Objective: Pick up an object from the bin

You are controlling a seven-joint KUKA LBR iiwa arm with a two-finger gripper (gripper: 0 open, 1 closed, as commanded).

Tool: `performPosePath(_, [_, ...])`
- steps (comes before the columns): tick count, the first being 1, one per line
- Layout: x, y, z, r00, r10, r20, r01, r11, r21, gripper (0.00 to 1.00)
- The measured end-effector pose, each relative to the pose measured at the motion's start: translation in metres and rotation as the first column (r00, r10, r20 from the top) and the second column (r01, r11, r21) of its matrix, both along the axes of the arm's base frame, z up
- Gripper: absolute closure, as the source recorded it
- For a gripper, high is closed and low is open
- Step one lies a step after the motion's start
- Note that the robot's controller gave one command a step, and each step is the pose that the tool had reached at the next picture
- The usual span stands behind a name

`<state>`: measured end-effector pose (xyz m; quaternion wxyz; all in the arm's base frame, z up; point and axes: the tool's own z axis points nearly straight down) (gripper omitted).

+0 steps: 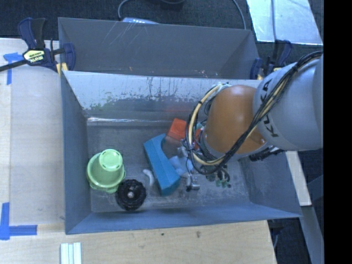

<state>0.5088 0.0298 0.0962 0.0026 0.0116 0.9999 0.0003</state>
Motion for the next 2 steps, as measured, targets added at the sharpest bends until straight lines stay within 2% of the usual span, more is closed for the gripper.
performPosePath(1, [-0.002, 0.000, -0.032, 1.000, -0.026, -0.001, 0.026, 1.000, 0.000, 0.00])
performPosePath(2, [0.030, 0.007, -0.029, 1.000, 0.000, -0.003, 0.000, 1.000, -0.001, 0.00])
